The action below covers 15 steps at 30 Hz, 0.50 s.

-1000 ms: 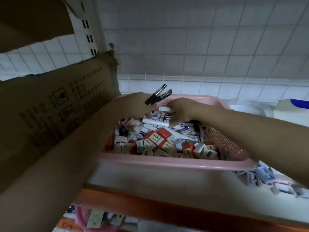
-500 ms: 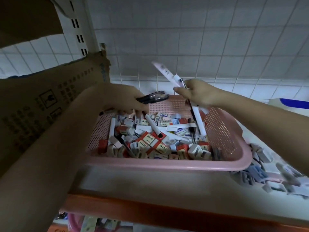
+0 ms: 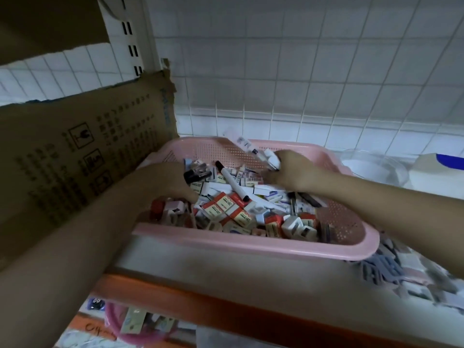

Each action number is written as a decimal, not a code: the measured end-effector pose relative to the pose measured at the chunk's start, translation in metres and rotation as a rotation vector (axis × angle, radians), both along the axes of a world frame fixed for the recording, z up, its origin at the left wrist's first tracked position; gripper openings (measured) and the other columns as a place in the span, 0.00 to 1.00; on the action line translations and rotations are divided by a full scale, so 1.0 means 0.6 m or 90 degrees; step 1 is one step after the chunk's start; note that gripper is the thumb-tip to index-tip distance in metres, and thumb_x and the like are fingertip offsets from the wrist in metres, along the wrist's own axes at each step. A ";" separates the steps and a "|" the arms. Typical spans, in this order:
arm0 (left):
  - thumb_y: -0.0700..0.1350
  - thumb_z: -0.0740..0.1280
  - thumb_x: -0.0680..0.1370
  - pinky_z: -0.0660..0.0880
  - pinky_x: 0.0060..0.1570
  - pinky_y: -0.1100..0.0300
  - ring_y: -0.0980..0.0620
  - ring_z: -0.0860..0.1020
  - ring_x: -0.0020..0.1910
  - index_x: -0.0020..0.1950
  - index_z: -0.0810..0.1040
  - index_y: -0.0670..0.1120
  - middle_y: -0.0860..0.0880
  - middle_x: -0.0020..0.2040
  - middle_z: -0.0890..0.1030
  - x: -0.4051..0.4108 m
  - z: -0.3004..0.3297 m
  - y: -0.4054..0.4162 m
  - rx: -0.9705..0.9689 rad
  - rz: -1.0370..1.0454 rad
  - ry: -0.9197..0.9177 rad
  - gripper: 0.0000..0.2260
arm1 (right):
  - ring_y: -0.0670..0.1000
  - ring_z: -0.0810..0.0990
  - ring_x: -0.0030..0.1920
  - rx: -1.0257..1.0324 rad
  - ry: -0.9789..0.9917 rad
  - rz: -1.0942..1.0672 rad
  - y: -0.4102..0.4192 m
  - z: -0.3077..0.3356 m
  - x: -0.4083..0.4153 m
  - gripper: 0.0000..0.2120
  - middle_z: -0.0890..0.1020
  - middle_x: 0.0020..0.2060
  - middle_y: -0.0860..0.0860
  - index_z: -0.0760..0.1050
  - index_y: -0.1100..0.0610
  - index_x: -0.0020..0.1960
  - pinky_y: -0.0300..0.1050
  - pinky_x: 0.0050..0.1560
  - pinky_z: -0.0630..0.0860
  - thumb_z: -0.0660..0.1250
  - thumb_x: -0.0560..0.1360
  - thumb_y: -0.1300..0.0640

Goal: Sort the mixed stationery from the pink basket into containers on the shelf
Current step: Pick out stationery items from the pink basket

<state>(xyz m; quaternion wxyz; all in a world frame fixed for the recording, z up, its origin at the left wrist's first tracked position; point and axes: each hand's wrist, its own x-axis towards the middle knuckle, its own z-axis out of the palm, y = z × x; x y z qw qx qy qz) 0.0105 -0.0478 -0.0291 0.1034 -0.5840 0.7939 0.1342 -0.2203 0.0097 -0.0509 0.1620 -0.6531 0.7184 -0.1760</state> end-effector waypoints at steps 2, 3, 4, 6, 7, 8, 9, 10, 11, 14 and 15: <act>0.48 0.70 0.73 0.66 0.30 0.63 0.54 0.70 0.34 0.47 0.69 0.43 0.49 0.36 0.72 -0.002 -0.001 -0.003 -0.018 0.033 0.150 0.13 | 0.50 0.73 0.34 -0.063 0.060 0.029 -0.010 0.014 -0.006 0.07 0.74 0.34 0.48 0.70 0.55 0.44 0.37 0.29 0.64 0.68 0.75 0.54; 0.47 0.68 0.73 0.67 0.31 0.62 0.52 0.70 0.32 0.48 0.69 0.44 0.47 0.36 0.72 -0.005 -0.004 -0.005 -0.037 0.029 0.243 0.10 | 0.52 0.74 0.37 -0.017 0.086 0.058 -0.013 0.017 -0.005 0.09 0.74 0.35 0.49 0.71 0.54 0.44 0.38 0.31 0.66 0.69 0.74 0.51; 0.44 0.65 0.74 0.67 0.32 0.61 0.51 0.69 0.31 0.51 0.70 0.46 0.47 0.36 0.72 -0.008 -0.008 -0.011 -0.071 0.010 0.335 0.08 | 0.52 0.76 0.41 0.060 0.122 0.081 -0.015 0.017 0.001 0.12 0.76 0.39 0.50 0.73 0.55 0.46 0.40 0.36 0.69 0.69 0.73 0.46; 0.39 0.60 0.78 0.67 0.32 0.59 0.50 0.69 0.30 0.58 0.71 0.45 0.47 0.35 0.72 -0.018 -0.008 -0.016 -0.093 0.011 0.462 0.10 | 0.56 0.77 0.53 0.192 0.205 0.104 -0.016 0.002 0.016 0.28 0.78 0.53 0.55 0.73 0.61 0.60 0.43 0.51 0.72 0.68 0.71 0.39; 0.38 0.59 0.79 0.70 0.32 0.57 0.49 0.70 0.30 0.57 0.70 0.43 0.47 0.34 0.71 -0.023 -0.009 -0.019 -0.108 0.010 0.474 0.07 | 0.57 0.76 0.57 0.206 0.219 0.109 -0.014 -0.005 0.022 0.33 0.77 0.57 0.56 0.71 0.63 0.63 0.45 0.55 0.72 0.67 0.71 0.38; 0.39 0.58 0.80 0.73 0.34 0.53 0.47 0.73 0.32 0.55 0.68 0.43 0.46 0.35 0.73 -0.026 -0.011 -0.021 -0.142 -0.004 0.463 0.04 | 0.57 0.76 0.58 0.208 0.210 0.117 -0.012 -0.007 0.027 0.34 0.77 0.58 0.55 0.71 0.64 0.63 0.46 0.56 0.71 0.67 0.70 0.37; 0.39 0.58 0.80 0.76 0.36 0.50 0.45 0.76 0.34 0.54 0.67 0.43 0.45 0.37 0.74 -0.031 -0.010 -0.021 -0.190 -0.040 0.447 0.04 | 0.57 0.77 0.55 0.215 0.170 0.132 -0.009 -0.006 0.030 0.33 0.79 0.54 0.54 0.74 0.64 0.60 0.45 0.55 0.72 0.67 0.70 0.37; 0.40 0.58 0.80 0.77 0.38 0.48 0.44 0.77 0.34 0.54 0.66 0.44 0.45 0.38 0.75 -0.035 -0.011 -0.025 -0.235 -0.093 0.420 0.04 | 0.55 0.78 0.51 0.223 0.127 0.147 -0.006 -0.004 0.031 0.29 0.79 0.47 0.53 0.76 0.62 0.54 0.44 0.52 0.73 0.68 0.69 0.37; 0.40 0.60 0.80 0.77 0.37 0.48 0.44 0.76 0.33 0.54 0.68 0.45 0.47 0.37 0.75 -0.038 -0.011 -0.027 -0.270 -0.151 0.391 0.04 | 0.53 0.77 0.45 0.231 0.109 0.157 -0.002 -0.003 0.033 0.23 0.79 0.40 0.51 0.77 0.59 0.46 0.43 0.47 0.73 0.70 0.68 0.37; 0.38 0.65 0.75 0.69 0.35 0.64 0.53 0.72 0.33 0.49 0.72 0.50 0.56 0.34 0.71 -0.055 -0.014 -0.039 -0.248 -0.269 0.300 0.08 | 0.50 0.72 0.35 0.238 0.175 0.167 0.008 -0.002 0.055 0.21 0.70 0.31 0.49 0.67 0.55 0.33 0.41 0.33 0.68 0.71 0.70 0.41; 0.36 0.66 0.74 0.65 0.34 0.69 0.57 0.71 0.33 0.48 0.72 0.50 0.56 0.35 0.71 -0.061 -0.016 -0.042 -0.213 -0.276 0.279 0.10 | 0.51 0.72 0.36 0.236 0.202 0.174 0.007 -0.005 0.065 0.21 0.70 0.31 0.50 0.67 0.57 0.33 0.41 0.31 0.67 0.70 0.71 0.42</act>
